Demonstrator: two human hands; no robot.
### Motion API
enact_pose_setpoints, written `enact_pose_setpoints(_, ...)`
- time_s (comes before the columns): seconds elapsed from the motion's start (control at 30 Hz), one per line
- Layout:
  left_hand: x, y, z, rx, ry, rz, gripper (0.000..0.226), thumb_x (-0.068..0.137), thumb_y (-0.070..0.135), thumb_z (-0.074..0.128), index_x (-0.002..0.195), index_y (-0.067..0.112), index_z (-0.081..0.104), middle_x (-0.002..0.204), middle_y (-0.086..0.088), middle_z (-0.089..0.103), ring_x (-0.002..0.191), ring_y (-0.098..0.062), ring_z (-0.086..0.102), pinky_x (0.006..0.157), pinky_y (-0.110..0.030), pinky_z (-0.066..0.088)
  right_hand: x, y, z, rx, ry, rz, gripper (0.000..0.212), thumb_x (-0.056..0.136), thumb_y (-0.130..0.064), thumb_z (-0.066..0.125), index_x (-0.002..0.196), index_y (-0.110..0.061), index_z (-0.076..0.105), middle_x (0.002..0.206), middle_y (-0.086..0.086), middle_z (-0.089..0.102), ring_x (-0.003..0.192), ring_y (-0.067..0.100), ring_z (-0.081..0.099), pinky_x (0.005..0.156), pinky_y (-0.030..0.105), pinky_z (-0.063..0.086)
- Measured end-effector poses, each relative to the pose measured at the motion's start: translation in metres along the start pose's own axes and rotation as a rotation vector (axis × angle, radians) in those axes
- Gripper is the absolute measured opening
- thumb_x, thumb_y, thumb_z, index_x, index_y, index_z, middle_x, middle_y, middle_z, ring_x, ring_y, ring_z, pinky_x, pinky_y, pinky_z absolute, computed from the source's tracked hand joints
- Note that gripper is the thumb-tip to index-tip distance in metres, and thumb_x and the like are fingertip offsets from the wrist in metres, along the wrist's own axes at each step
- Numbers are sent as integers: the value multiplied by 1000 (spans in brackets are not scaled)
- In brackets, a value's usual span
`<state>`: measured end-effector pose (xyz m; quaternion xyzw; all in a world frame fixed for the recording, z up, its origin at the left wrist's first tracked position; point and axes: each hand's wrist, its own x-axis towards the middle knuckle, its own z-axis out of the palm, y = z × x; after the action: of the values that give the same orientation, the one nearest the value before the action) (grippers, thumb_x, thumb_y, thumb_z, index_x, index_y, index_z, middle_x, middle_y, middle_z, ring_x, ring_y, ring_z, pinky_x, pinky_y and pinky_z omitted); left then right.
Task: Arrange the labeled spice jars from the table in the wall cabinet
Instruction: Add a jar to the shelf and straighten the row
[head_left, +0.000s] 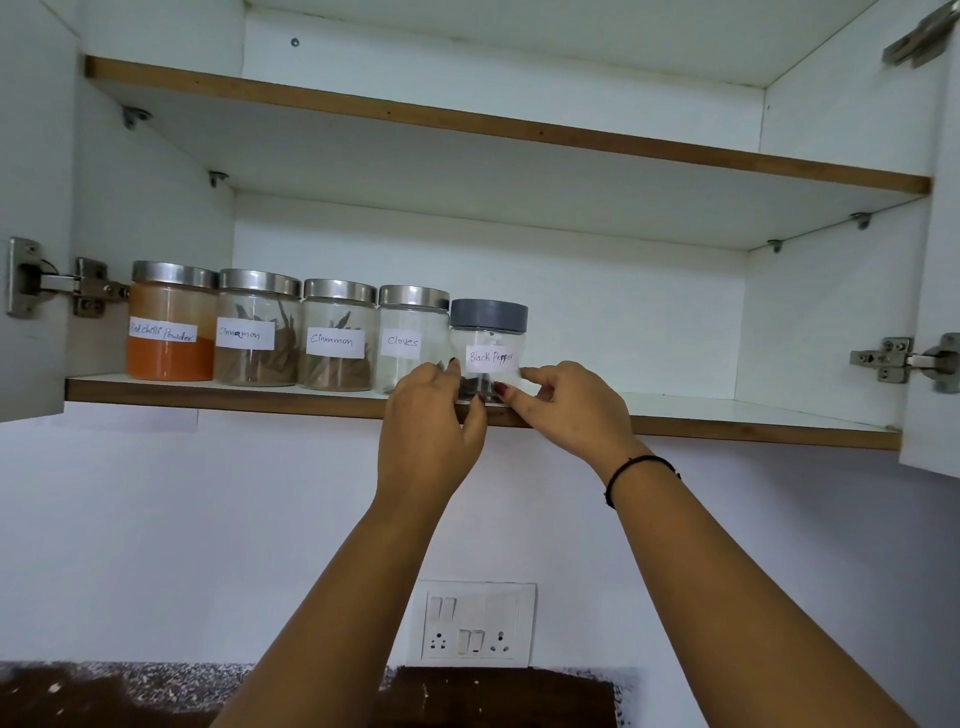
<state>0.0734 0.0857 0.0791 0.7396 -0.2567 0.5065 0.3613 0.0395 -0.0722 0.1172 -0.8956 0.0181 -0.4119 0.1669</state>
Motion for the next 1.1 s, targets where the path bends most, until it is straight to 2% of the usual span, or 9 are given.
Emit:
enact_pose_setpoints(0.17, 0, 0, -1, -17, 2, -5, 37, 93, 23, 60, 125, 6, 66, 91, -8, 62, 86, -22, 59, 74, -37, 54, -5, 0, -2, 109, 65, 22, 70, 90, -56, 58, 146, -17, 45, 94, -6, 62, 99, 16, 61, 85, 34, 52)
enact_pose_setpoints(0.37, -1, 1, 0, -36, 16, -16, 38, 95, 20, 59, 129, 5, 64, 92, -10, 64, 88, -24, 60, 74, -35, 52, -13, 1, 2, 218, 182, 17, 65, 89, -49, 63, 143, -14, 50, 87, -4, 66, 90, 14, 63, 84, 36, 55)
enact_pose_setpoints(0.6, -3, 1, -3, -41, -2, -15, 37, 94, 17, 58, 128, 5, 64, 90, -8, 62, 86, -23, 60, 73, -35, 53, -19, 1, 7, 203, 265, -22, 54, 90, -43, 64, 136, -16, 56, 99, 0, 69, 93, 16, 66, 83, 38, 55)
enact_pose_setpoints(0.83, -3, 2, -1, -22, 12, -34, 35, 97, 9, 52, 130, 5, 64, 89, -9, 60, 84, -24, 58, 69, -26, 41, -26, -1, 8, 144, 307, -69, 49, 89, -44, 63, 131, -19, 61, 105, -3, 69, 93, 11, 67, 79, 32, 55)
enact_pose_setpoints(0.9, -4, 3, -2, -20, 9, -29, 35, 97, 10, 53, 130, 5, 64, 86, -6, 58, 82, -23, 57, 68, -27, 41, -28, -1, 9, 157, 338, -77, 41, 90, -43, 63, 124, -21, 67, 101, -6, 70, 89, 9, 67, 76, 29, 54)
enact_pose_setpoints(0.97, -4, 4, -3, -20, 7, -28, 35, 97, 11, 53, 130, 5, 64, 84, -1, 53, 81, -20, 55, 67, -27, 41, -29, 2, 10, 176, 386, -98, 26, 91, -38, 61, 109, -24, 74, 86, -8, 69, 76, 7, 63, 64, 24, 50)
enact_pose_setpoints(1.03, -4, 4, -3, -23, 8, -24, 36, 97, 11, 54, 131, 5, 63, 84, 1, 51, 81, -18, 53, 68, -26, 40, -31, 6, 10, 188, 438, -124, 18, 92, -31, 60, 93, -24, 77, 66, -13, 56, 60, 4, 53, 52, 18, 35)
enact_pose_setpoints(1.1, -4, 5, -3, -34, 10, -27, 36, 97, 11, 54, 131, 6, 63, 84, 1, 52, 80, -17, 53, 66, -21, 38, -33, 10, 10, 228, 450, -144, 18, 92, -26, 59, 89, -23, 77, 61, -15, 50, 56, 4, 49, 50, 17, 33)
